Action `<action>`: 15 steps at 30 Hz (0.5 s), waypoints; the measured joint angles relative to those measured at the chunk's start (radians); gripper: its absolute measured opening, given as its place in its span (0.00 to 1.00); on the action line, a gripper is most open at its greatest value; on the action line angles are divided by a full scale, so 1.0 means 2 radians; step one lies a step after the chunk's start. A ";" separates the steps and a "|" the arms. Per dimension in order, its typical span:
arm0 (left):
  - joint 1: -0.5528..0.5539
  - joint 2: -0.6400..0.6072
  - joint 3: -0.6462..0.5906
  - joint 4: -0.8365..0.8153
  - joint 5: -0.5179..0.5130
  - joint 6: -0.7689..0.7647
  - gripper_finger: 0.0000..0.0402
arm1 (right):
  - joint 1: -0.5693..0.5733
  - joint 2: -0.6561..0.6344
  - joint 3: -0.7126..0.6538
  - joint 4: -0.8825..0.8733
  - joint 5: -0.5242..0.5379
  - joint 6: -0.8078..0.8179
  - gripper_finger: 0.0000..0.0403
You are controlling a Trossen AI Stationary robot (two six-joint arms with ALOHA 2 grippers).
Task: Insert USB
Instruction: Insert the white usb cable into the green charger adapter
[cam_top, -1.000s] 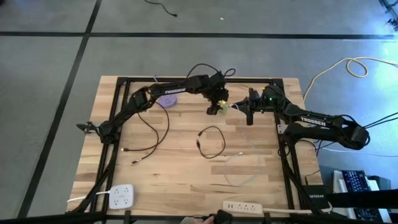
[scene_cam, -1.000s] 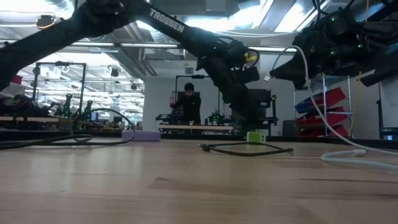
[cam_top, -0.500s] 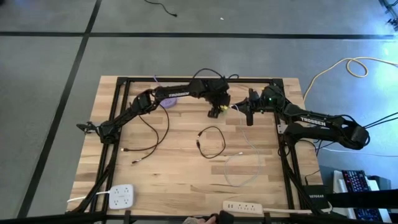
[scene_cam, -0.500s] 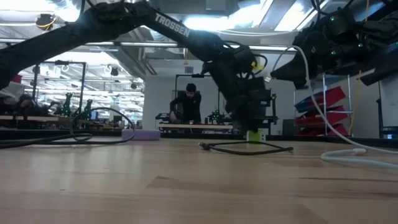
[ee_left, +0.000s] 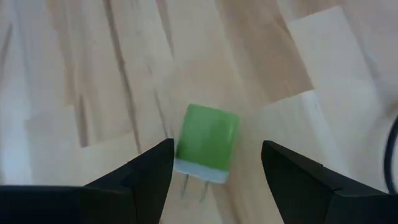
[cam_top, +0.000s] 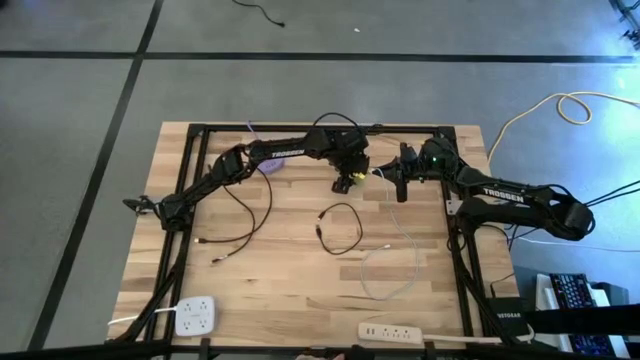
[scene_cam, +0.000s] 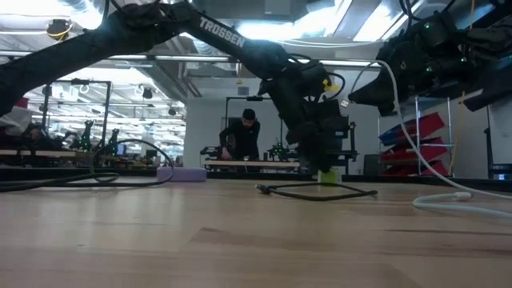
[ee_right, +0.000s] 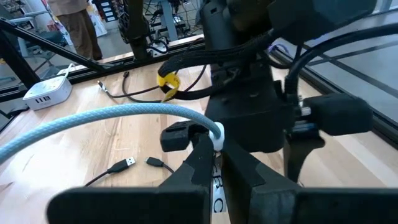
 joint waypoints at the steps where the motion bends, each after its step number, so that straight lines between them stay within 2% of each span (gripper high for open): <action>1: 0.000 0.000 0.000 -0.004 0.000 -0.001 0.57 | 0.000 0.000 0.000 0.000 0.000 0.000 0.00; 9: -0.017 -0.003 0.000 -0.019 0.005 -0.039 0.57 | 0.000 0.000 0.000 -0.008 -0.003 -0.002 0.00; 15: -0.031 -0.003 -0.001 0.006 -0.040 -0.037 0.57 | 0.000 -0.001 0.000 -0.008 -0.006 -0.002 0.00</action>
